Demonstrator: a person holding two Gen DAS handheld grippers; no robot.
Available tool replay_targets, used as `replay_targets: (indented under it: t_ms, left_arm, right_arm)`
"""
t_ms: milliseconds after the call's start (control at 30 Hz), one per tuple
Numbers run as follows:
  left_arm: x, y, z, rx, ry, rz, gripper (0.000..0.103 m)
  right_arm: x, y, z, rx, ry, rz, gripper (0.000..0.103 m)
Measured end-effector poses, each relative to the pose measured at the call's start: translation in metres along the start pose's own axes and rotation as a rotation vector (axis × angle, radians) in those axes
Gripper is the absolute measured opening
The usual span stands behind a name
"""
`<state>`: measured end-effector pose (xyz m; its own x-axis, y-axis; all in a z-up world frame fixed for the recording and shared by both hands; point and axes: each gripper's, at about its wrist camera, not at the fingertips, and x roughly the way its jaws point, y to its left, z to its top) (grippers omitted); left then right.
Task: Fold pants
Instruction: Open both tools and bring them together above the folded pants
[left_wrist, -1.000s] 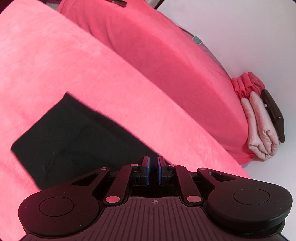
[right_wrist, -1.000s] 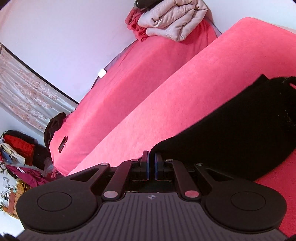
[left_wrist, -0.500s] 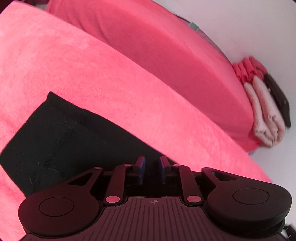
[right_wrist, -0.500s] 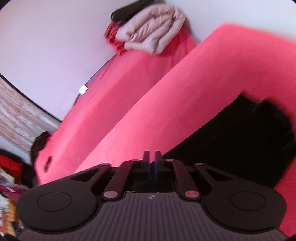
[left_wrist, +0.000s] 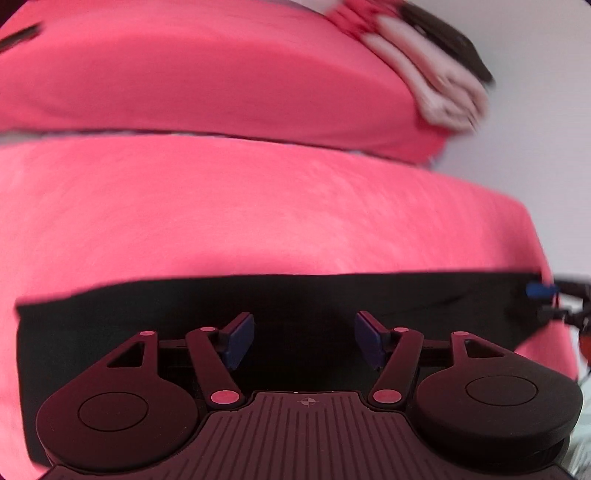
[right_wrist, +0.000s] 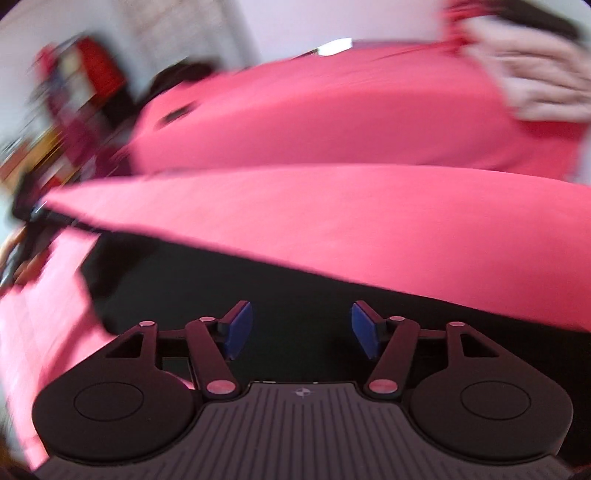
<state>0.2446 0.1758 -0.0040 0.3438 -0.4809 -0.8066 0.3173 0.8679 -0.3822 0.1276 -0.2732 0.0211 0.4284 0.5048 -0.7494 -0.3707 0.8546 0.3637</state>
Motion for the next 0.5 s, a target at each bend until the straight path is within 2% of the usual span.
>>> replay_targets:
  t_ms: [100, 267, 367, 500]
  left_arm:
    - [0.017, -0.002, 0.009, 0.053, 0.067, -0.078, 0.103]
    - [0.043, -0.004, 0.017, 0.069, 0.171, -0.256, 0.103]
    - [0.059, -0.01, 0.019, 0.119, 0.224, -0.244, 0.103]
    - [0.066, -0.013, 0.023, 0.147, 0.256, -0.268, 0.103]
  right_arm:
    - [0.024, 0.014, 0.015, -0.062, 0.066, 0.103, 0.066]
    - [0.059, 0.01, 0.041, -0.101, 0.123, 0.149, 0.066]
    - [0.074, 0.011, 0.051, -0.1, 0.149, 0.178, 0.066]
    - [0.089, 0.007, 0.062, -0.082, 0.19, 0.244, 0.066]
